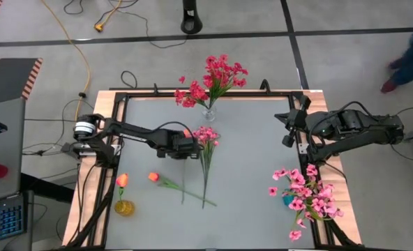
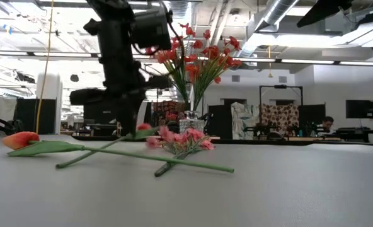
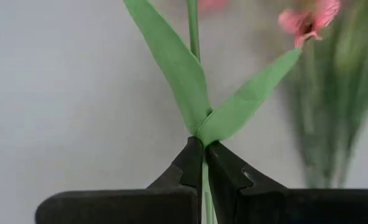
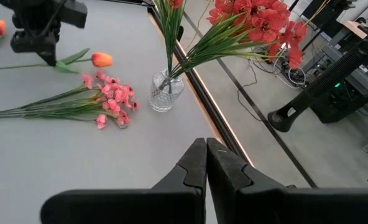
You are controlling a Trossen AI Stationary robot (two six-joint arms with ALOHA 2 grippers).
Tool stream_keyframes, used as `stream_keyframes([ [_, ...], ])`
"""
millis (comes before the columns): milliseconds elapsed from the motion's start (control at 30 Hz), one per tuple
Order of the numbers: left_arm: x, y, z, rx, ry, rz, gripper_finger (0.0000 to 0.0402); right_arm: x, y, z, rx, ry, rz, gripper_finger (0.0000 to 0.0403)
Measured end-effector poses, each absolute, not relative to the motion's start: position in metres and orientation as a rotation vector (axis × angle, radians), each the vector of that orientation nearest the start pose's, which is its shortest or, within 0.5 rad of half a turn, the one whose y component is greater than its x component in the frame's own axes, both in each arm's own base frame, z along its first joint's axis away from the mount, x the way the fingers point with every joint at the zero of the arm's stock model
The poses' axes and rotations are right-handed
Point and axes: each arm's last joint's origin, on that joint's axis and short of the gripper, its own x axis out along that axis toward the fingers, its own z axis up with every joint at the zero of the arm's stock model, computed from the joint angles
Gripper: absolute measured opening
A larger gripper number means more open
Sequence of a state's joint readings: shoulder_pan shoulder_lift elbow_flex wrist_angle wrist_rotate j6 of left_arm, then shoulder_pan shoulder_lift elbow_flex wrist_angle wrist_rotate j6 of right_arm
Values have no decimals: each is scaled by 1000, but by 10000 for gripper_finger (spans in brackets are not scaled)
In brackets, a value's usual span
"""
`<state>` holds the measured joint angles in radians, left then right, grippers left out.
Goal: Sort flowers into vase by color
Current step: Put the top orange tulip flower into the yellow vase
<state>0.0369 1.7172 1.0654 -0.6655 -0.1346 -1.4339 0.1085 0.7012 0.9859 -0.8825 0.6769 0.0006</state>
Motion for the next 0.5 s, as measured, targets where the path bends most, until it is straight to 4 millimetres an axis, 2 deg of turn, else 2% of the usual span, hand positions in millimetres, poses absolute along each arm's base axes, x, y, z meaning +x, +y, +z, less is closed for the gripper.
stream_keyframes([
  [200,311,19,201,-1042,821,1013,0,113,-6,349,-232,560,-551,38],
  [500,291,22,246,-913,641,973,0,113,-6,349,-232,560,-551,38],
])
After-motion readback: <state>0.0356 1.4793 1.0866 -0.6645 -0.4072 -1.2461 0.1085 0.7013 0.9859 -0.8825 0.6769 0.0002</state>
